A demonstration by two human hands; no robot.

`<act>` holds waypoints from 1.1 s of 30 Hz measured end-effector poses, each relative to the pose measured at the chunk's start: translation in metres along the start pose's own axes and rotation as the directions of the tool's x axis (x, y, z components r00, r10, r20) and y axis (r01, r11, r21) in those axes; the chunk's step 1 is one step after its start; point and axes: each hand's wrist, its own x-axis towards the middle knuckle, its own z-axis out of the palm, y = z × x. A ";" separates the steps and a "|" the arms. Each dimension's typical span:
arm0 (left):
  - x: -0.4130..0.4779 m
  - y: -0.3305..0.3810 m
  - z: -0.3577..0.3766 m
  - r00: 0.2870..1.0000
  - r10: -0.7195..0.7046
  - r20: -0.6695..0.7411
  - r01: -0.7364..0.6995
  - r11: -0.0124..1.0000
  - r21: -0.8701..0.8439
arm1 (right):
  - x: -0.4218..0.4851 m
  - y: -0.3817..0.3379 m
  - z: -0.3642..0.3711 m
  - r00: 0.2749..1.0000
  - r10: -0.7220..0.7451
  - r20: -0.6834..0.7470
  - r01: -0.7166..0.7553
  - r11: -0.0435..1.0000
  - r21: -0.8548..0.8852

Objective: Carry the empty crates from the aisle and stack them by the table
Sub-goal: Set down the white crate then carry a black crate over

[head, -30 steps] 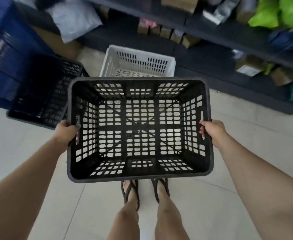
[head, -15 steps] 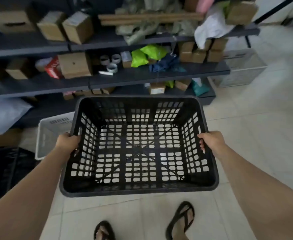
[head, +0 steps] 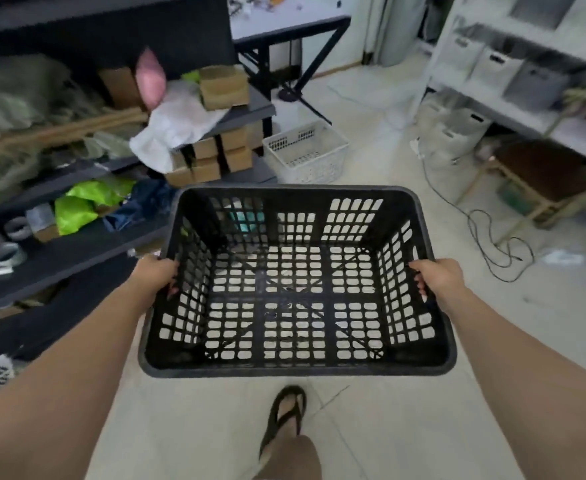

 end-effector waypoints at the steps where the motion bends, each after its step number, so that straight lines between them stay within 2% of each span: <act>1: 0.007 0.020 0.022 1.000 0.008 0.022 -0.008 1.000 0.005 | 0.023 -0.004 -0.012 0.999 0.009 -0.031 -0.009 1.000 0.000; 6: 0.052 0.117 0.133 0.994 0.052 0.097 -0.056 0.998 0.038 | 0.149 -0.046 -0.059 0.991 0.014 -0.134 -0.017 1.000 -0.024; 11: 0.095 0.219 0.222 0.989 0.071 0.130 -0.076 0.997 0.029 | 0.259 -0.107 -0.101 0.988 0.051 -0.144 -0.052 0.999 0.001; 19: 0.161 0.372 0.343 0.994 0.066 0.084 -0.065 0.998 -0.011 | 0.437 -0.190 -0.146 0.990 0.091 -0.113 -0.079 0.991 0.107; 27: 0.235 0.490 0.426 0.998 -0.054 0.006 0.055 0.989 -0.139 | 0.639 -0.319 -0.129 0.999 0.040 0.006 -0.040 0.999 -0.003; 33: 0.306 0.542 0.444 0.985 -0.161 -0.066 0.141 0.961 -0.239 | 0.742 -0.419 -0.066 0.995 -0.029 0.097 0.037 0.995 -0.088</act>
